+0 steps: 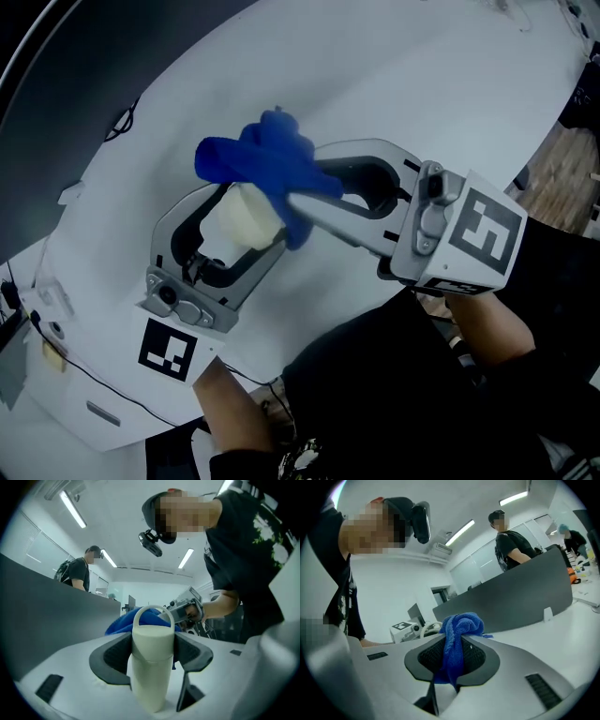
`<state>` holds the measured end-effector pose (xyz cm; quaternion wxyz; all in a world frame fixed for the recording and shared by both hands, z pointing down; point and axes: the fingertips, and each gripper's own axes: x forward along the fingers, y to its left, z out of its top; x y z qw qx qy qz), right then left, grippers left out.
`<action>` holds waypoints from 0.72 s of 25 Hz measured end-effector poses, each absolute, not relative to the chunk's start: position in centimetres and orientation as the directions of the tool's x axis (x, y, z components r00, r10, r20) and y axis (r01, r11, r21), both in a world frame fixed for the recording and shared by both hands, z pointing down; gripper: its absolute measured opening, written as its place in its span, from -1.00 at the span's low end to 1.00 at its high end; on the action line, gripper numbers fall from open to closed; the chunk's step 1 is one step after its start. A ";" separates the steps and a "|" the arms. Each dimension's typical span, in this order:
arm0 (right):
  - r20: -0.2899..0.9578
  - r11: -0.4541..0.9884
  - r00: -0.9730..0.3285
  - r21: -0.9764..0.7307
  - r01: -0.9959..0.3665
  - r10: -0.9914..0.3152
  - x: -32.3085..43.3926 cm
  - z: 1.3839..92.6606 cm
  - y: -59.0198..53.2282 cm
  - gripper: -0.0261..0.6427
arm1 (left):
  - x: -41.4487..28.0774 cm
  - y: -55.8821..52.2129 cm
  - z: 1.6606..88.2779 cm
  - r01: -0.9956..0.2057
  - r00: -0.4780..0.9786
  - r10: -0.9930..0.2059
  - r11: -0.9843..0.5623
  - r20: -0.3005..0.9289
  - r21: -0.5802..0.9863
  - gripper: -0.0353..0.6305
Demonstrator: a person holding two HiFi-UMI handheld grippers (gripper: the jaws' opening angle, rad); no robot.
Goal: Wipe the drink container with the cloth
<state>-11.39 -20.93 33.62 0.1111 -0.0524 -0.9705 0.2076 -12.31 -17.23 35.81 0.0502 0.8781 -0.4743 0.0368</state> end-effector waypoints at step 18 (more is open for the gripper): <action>0.651 0.952 -0.752 -0.284 -0.110 0.107 -10.9 49.7 -19.5 -0.76 | -14.4 -16.9 35.3 -0.969 0.214 -0.954 -0.235 0.211 -0.078 0.05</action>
